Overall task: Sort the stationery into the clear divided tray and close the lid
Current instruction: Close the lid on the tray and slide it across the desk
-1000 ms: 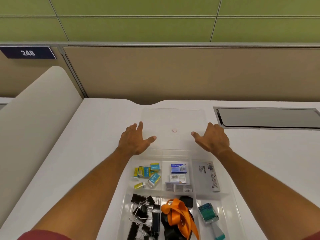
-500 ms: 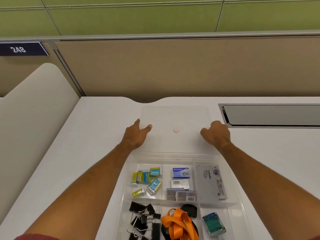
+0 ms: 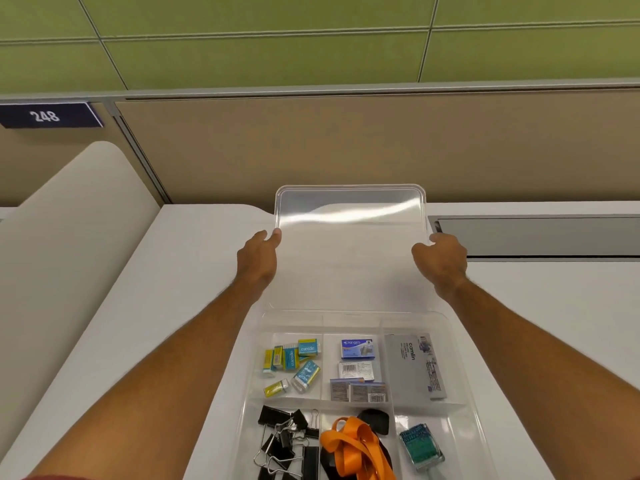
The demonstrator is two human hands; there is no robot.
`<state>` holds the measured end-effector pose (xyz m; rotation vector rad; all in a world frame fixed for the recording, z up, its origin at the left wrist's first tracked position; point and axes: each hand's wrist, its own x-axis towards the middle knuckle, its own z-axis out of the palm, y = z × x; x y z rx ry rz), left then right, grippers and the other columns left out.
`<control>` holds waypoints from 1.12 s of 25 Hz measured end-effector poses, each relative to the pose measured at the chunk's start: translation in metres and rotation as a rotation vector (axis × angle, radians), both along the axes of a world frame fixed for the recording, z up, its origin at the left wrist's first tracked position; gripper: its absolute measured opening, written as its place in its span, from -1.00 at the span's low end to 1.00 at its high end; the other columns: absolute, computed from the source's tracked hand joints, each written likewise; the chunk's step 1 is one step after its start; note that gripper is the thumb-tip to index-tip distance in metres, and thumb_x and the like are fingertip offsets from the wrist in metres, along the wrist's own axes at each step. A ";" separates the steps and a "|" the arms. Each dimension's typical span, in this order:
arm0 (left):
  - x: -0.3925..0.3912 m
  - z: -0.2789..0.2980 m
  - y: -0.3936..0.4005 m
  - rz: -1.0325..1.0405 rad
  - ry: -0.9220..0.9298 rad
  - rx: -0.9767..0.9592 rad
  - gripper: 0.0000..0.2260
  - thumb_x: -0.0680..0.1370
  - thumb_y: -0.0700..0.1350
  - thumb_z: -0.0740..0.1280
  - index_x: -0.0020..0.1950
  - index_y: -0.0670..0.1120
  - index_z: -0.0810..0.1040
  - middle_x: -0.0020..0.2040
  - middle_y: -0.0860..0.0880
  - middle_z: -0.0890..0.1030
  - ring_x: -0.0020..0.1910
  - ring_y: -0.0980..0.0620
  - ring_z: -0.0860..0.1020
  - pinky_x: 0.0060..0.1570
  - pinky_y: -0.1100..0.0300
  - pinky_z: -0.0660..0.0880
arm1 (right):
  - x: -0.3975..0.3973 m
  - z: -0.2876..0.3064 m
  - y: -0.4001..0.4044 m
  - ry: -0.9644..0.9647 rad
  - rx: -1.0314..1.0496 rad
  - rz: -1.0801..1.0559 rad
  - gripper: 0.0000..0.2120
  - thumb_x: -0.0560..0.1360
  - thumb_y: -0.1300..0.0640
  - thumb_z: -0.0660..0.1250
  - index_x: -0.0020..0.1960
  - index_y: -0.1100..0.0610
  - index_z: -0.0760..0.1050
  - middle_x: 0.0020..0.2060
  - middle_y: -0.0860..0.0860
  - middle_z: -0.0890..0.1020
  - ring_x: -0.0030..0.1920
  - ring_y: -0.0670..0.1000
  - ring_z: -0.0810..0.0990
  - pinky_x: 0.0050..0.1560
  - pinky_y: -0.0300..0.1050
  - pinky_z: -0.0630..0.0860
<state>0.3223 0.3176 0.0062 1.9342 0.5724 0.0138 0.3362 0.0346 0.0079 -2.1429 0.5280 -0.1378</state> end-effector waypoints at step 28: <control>-0.158 0.099 0.025 0.275 -0.328 -0.740 -0.95 0.45 -0.36 0.38 -0.15 -0.24 0.59 -0.12 -0.14 0.63 -0.10 -0.05 0.61 0.11 0.09 0.56 | -0.173 0.105 -0.029 -0.295 1.049 -0.179 -0.90 0.40 0.37 0.25 -0.24 0.31 0.54 -0.29 0.17 0.61 -0.22 0.08 0.62 -0.10 -0.14 0.61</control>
